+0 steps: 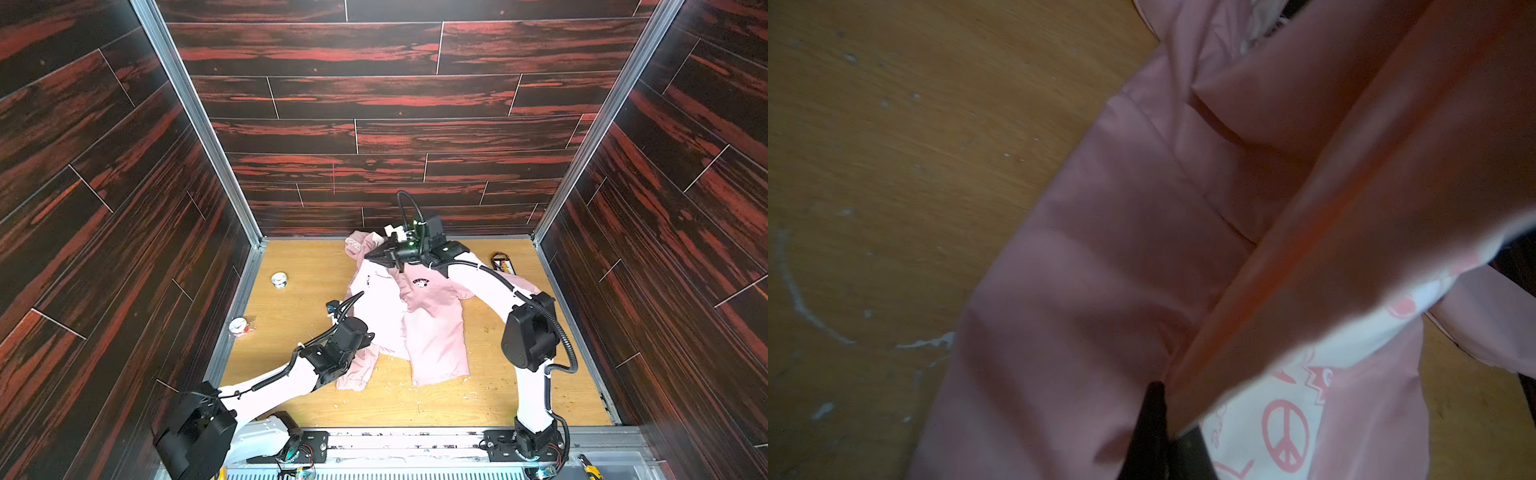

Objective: Zip up the jacket

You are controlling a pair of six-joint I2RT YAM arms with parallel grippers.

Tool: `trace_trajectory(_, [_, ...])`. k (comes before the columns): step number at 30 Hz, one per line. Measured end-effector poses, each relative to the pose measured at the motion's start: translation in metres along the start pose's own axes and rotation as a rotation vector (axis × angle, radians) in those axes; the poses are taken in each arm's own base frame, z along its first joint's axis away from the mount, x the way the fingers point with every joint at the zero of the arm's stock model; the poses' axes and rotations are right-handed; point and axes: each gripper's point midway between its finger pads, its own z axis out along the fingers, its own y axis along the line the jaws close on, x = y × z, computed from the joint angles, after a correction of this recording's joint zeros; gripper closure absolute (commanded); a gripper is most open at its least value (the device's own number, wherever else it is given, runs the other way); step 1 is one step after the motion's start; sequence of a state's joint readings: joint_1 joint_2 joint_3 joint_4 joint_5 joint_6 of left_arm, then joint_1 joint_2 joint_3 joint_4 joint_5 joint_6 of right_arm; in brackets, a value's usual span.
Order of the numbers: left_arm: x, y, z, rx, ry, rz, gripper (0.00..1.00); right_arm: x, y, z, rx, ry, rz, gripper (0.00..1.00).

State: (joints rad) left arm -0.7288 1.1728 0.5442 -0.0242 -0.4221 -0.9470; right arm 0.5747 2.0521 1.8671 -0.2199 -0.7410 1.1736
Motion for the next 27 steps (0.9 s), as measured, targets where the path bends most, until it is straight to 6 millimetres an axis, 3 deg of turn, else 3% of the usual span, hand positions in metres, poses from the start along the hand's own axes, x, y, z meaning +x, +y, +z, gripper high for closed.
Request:
trace_trajectory(4, [0.001, 0.013, -0.008, -0.048, 0.004, -0.006, 1.00, 0.008, -0.025, -0.015, 0.070, 0.002, -0.020, 1.00])
trace_trajectory(13, [-0.012, 0.034, -0.024, -0.149, -0.057, -0.002, 1.00, 0.052, -0.037, -0.042, 0.082, 0.048, -0.096, 1.00])
trace_trajectory(20, [-0.059, 0.043, -0.054, -0.291, -0.204, 0.033, 1.00, 0.096, -0.074, -0.059, 0.112, 0.074, -0.114, 1.00])
trace_trajectory(24, [-0.091, 0.044, -0.073, -0.362, -0.306, 0.087, 1.00, 0.118, -0.082, -0.046, 0.110, 0.109, -0.144, 1.00])
trace_trajectory(27, [-0.122, 0.041, -0.083, -0.411, -0.359, 0.134, 1.00, 0.112, -0.074, -0.035, 0.086, 0.105, -0.181, 1.00])
